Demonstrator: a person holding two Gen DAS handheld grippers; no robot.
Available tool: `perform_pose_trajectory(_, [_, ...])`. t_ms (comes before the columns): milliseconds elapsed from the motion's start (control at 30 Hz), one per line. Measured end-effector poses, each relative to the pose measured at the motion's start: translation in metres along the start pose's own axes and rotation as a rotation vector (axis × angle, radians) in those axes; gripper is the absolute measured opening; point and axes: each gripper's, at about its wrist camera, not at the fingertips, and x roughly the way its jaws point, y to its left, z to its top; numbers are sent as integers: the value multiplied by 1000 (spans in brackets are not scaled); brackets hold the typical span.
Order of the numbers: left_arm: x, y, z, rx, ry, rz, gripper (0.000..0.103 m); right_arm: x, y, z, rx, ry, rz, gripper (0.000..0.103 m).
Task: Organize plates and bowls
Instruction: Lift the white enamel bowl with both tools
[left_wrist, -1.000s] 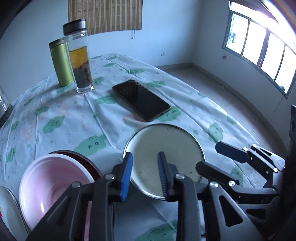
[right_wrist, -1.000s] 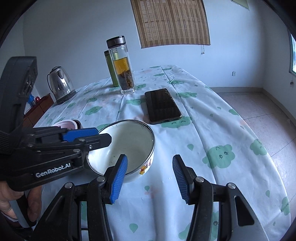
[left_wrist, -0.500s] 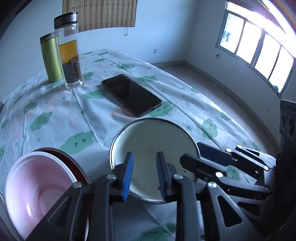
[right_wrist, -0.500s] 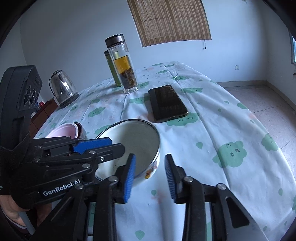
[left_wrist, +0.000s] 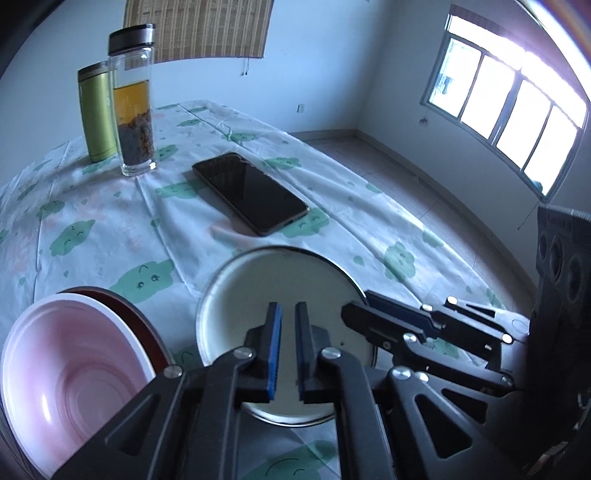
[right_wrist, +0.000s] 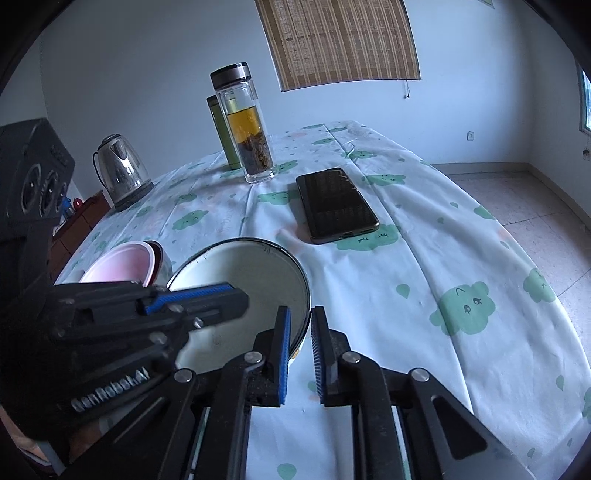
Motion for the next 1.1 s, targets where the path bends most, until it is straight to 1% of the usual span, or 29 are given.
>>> perform_pose_trajectory(33, [-2, 3, 1, -8, -12, 2, 6, 0, -1, -1, 1, 3, -1, 12])
perform_pose_trajectory(67, [-5, 5, 2, -17, -22, 5, 13, -1, -2, -1, 4, 3, -1, 11])
perform_pose_trajectory(167, [-4, 5, 3, -8, -25, 15, 29, -5, -8, -1, 19, -7, -3, 9])
perform_pose_trajectory(200, [-3, 4, 3, -4, -23, 28, 30, -7, -9, 0, 17, -9, -9, 9])
perform_pose_trajectory(267, [1, 2, 1, 3, -10, 26, 29, -10, -8, 1, 6, -15, -24, 9])
perform_pose_trajectory(400, [-3, 2, 1, 3, -30, 11, 30, -13, -11, 1, 1, -25, -41, 7])
perform_pose_trajectory(433, [-5, 1, 1, 7, -41, 11, 33, -14, -12, 1, 1, -26, -42, 7])
perform_pose_trajectory(467, [-10, -1, 1, 19, -68, 8, 40, -14, -12, 1, 1, -27, -44, 7])
perform_pose_trajectory(500, [-12, -2, 1, 26, -80, 13, 45, -14, -13, 1, 1, -28, -43, 7])
perform_pose_trajectory(533, [-15, -4, 1, 34, -97, 24, 55, -14, -13, 1, 1, -27, -43, 7])
perform_pose_trajectory(567, [-17, -7, 0, 48, -109, 56, 61, -13, -13, 0, 0, -28, -41, 7])
perform_pose_trajectory(633, [-15, -8, 0, 64, -102, 118, 61, -13, -12, 0, -6, -30, -40, 7])
perform_pose_trajectory(667, [-11, -7, 0, 64, -80, 133, 58, -13, -12, 0, -11, -30, -41, 7])
perform_pose_trajectory(700, [-7, -6, -1, 58, -52, 115, 58, -13, -11, 0, -16, -29, -42, 7])
perform_pose_trajectory(733, [-4, -4, -1, 49, -36, 99, 53, -13, -10, 0, -18, -29, -42, 7])
perform_pose_trajectory(767, [-1, -5, -3, 49, -26, 92, 44, -14, -10, 0, -21, -28, -43, 7])
perform_pose_trajectory(833, [2, -6, -5, 62, -15, 108, 37, -13, -10, 0, -24, -27, -46, 7])
perform_pose_trajectory(900, [3, -6, -6, 70, -17, 124, 34, -12, -10, 0, -26, -25, -48, 10])
perform_pose_trajectory(967, [2, -4, -6, 60, -18, 130, 26, -11, -9, -1, -28, -21, -48, 11])
perform_pose_trajectory(1033, [3, -3, -6, 54, -22, 138, 21, -11, -9, -1, -25, -23, -52, 11])
perform_pose_trajectory(1100, [3, -4, -6, 59, -25, 156, 21, -12, -11, -2, -5, -33, -45, 11])
